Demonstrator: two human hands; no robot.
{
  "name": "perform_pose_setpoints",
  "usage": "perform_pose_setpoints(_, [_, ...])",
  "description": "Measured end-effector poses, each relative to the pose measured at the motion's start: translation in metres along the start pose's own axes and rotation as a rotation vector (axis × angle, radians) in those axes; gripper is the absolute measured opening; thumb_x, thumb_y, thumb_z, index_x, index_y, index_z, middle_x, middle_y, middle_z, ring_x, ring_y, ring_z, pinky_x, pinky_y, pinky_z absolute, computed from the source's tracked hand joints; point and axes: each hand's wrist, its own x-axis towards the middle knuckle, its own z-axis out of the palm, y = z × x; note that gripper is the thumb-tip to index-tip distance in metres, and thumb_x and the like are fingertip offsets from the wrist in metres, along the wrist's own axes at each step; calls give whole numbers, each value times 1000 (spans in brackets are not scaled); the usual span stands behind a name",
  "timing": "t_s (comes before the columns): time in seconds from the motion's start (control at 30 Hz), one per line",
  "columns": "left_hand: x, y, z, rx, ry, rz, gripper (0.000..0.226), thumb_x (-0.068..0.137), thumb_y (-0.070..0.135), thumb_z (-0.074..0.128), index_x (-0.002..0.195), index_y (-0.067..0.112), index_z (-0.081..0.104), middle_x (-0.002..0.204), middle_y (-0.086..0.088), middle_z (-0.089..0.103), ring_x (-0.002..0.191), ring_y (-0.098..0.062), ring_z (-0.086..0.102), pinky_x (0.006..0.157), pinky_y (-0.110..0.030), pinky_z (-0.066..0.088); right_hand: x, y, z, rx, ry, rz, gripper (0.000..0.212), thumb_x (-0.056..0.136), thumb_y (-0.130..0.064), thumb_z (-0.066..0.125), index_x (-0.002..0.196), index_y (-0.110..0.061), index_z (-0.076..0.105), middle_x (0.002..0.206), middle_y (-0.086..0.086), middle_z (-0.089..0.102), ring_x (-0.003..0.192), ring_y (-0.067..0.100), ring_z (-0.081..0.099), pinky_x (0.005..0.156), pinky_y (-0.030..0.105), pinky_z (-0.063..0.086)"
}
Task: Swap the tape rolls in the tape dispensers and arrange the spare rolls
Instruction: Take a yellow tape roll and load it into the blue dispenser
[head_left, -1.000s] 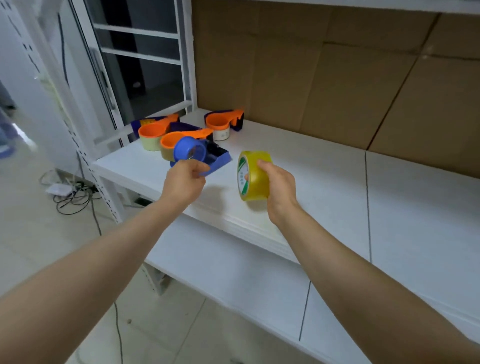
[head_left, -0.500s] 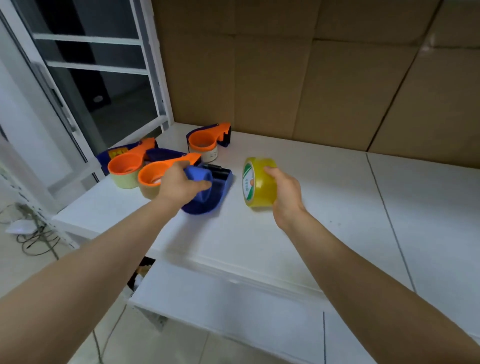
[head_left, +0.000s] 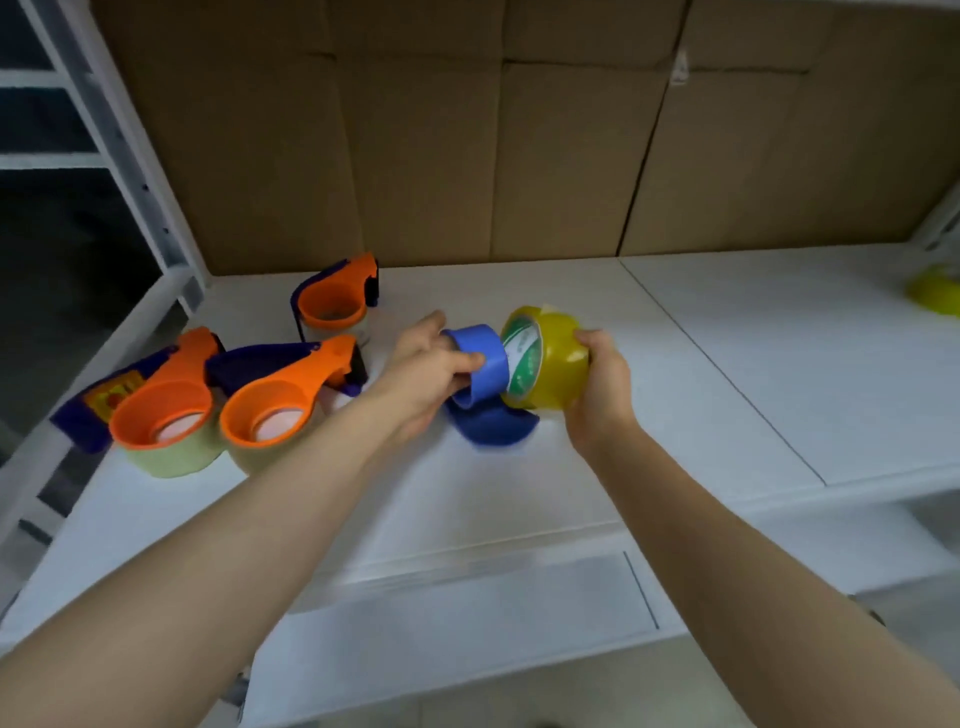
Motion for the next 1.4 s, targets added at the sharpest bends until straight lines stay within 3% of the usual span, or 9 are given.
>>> perform_pose_setpoints(0.13, [-9,-8,-3,153,-153,48,81,83,-18,52,149,4,11,142,-16,44,117,-22,52,97,-35,44,-16,10,-8,33,56,-41,15,83,-23,51,89,-12,58,91,12,57,82,25,54,68,33,45])
perform_pose_setpoints(0.23, [-17,-12,1,191,-219,79,82,83,-19,51,149,6,9,142,-15,43,116,-21,52,82,-28,48,-26,15,-14,82,31,-75,28,88,-16,46,107,-3,60,102,16,61,91,29,57,76,37,48])
perform_pose_setpoints(0.37, [-21,-23,5,215,-270,109,91,80,-21,53,150,11,5,139,-19,48,111,-24,55,86,-31,49,-34,19,-24,115,7,-101,31,92,-13,43,116,0,58,106,14,62,94,28,58,79,37,49])
perform_pose_setpoints(0.53, [-28,-31,11,277,-246,98,91,77,-17,61,149,9,12,128,-25,54,106,-26,62,84,-28,52,-39,18,-40,100,-87,-102,23,96,-8,38,90,-13,59,90,6,63,80,18,60,70,27,49])
perform_pose_setpoints(0.77, [-41,-35,22,218,-149,84,68,78,-19,54,139,4,33,112,-18,62,95,-26,62,82,-28,51,-47,23,-56,41,-182,-95,26,94,-5,43,116,-5,57,105,10,62,93,22,59,85,36,49])
perform_pose_setpoints(0.9, [-48,-36,28,210,-170,19,48,72,-21,50,114,3,57,95,-10,66,87,-25,62,68,-22,52,-52,27,-57,1,-223,-110,30,94,-4,44,121,-2,56,106,11,63,95,23,60,90,39,49])
perform_pose_setpoints(1.03, [-52,-34,33,213,-164,-14,35,61,-6,51,88,14,62,96,-16,61,95,-33,58,86,-41,50,-57,28,-60,-1,-261,-124,32,94,-4,44,124,-1,56,114,14,63,101,25,61,93,40,49])
perform_pose_setpoints(1.2, [-60,-33,36,287,-210,34,50,51,10,48,98,22,60,113,-25,58,103,-39,56,95,-50,46,-60,28,-63,125,-323,-88,35,94,-4,41,127,0,53,114,13,63,99,23,63,91,36,50])
perform_pose_setpoints(1.4, [-62,-42,33,289,-280,68,39,61,11,51,97,23,61,97,-12,61,91,-23,56,85,-41,49,-63,37,-64,162,-298,-56,33,95,-6,41,125,-4,55,110,9,65,96,19,64,89,33,51])
